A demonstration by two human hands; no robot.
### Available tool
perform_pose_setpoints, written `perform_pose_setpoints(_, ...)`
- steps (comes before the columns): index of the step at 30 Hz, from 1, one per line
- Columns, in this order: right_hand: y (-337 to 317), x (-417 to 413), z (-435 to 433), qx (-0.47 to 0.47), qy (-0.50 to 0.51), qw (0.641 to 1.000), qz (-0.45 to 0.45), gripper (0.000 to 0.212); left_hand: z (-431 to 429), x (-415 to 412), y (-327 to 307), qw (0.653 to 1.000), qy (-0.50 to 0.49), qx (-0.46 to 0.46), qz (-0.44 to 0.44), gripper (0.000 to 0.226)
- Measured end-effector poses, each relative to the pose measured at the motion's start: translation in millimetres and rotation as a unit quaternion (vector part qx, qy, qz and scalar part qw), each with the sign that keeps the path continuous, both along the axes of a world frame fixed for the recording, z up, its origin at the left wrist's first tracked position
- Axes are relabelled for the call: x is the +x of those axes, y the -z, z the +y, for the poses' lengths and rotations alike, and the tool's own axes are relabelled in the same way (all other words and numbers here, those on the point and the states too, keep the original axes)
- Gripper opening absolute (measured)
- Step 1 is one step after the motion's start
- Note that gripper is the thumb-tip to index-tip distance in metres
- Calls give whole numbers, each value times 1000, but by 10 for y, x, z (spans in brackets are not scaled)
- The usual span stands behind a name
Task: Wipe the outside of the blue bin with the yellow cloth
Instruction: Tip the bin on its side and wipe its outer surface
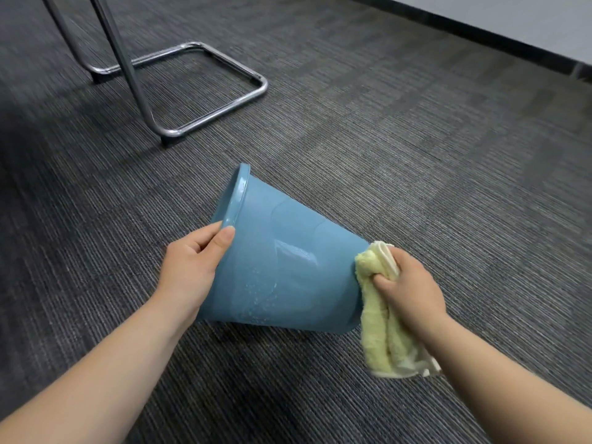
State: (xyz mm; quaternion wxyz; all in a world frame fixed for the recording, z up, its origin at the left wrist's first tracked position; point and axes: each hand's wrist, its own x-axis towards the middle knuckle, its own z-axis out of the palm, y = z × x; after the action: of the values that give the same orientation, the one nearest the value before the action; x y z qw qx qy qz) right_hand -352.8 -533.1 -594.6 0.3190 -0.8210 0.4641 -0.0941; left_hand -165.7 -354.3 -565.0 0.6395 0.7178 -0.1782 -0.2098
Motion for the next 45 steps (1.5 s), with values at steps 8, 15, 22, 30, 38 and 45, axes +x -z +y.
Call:
perform_pose_setpoints(8, 28, 172, 171, -8, -71, 997, -7, 53, -168, 9, -36, 993, -75, 5, -96, 12)
perform_pose_setpoints(15, 9, 96, 48, 26, -3, 999, -44, 28, 29, -43, -107, 975, 156, 64, -145, 56)
perform_pose_setpoints(22, 39, 96, 56, 21, 7, 998, -56, 33, 391, -65, -18, 950, 198, 150, -192, 47)
perform_pose_setpoints(30, -85, 175, 11, 39, 54, 993, -99, 41, 244, -27, -170, 987, 61, 44, -139, 44)
perform_pose_setpoints(38, -245, 270, 75, 31, 11, 992, -121, 36, 171, 67, -190, 990, 15, 54, -131, 34)
perform_pose_setpoints(45, -687, 809, 262, -70, -117, 982, -134, 31, -43, -53, -222, 979, -25, 56, -194, 35)
